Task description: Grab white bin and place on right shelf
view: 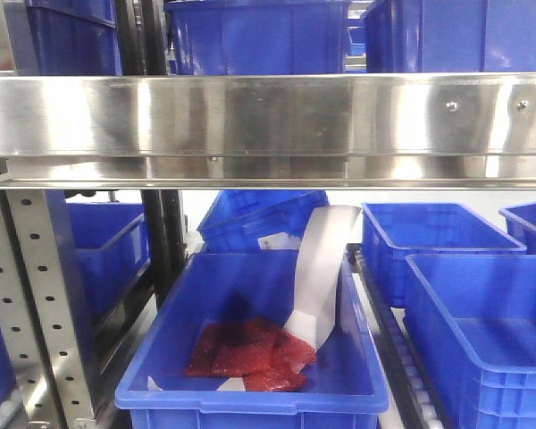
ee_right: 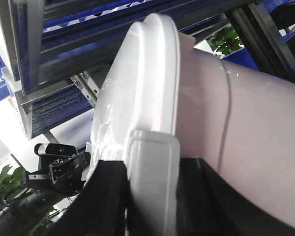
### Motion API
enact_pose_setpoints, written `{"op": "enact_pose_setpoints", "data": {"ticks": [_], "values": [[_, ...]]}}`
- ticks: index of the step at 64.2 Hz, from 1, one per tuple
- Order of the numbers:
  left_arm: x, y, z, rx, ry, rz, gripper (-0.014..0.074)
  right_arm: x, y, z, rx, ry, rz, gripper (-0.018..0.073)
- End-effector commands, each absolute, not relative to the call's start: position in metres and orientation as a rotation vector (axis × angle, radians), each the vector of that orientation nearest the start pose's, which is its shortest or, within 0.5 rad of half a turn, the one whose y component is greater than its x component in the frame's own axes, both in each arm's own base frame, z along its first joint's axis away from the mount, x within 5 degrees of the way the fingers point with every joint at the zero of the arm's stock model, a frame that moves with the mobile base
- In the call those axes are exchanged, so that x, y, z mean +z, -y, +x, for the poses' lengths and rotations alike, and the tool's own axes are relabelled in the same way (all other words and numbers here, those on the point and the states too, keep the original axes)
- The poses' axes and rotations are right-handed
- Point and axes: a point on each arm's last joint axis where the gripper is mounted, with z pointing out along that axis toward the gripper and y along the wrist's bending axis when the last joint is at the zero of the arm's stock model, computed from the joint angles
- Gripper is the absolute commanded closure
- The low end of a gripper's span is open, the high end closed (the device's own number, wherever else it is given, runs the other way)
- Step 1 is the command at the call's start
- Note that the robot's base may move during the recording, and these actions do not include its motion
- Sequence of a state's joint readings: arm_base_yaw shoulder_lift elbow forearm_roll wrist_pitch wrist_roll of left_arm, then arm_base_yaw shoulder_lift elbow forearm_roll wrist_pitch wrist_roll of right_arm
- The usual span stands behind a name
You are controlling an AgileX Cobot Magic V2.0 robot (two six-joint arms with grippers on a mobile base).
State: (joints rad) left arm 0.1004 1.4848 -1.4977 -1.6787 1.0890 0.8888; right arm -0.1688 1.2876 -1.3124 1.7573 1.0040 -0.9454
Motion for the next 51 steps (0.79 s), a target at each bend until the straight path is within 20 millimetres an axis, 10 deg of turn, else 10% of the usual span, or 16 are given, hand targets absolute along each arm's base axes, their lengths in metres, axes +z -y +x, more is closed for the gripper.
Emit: {"op": "enact_pose_setpoints", "data": {"ticks": [1,33,51], "values": [[0.496,0.071,0.267,-1.488,-1.415,0.569,0.0682,0.508,-0.048,0.227,1.416,-1.267,-0.325,0.0324],[0.533,0.118,0.258,-1.204,-1.414,0.643,0.0682,0.505,-0.041,0.243,1.443,-1.308,-0.16,0.0324],[0.509,0.127,0.293,-1.18,-1.497,0.58,0.0682,0.508,-0.039,0.283,1.518,-1.335,-0.197,0.0323]]}}
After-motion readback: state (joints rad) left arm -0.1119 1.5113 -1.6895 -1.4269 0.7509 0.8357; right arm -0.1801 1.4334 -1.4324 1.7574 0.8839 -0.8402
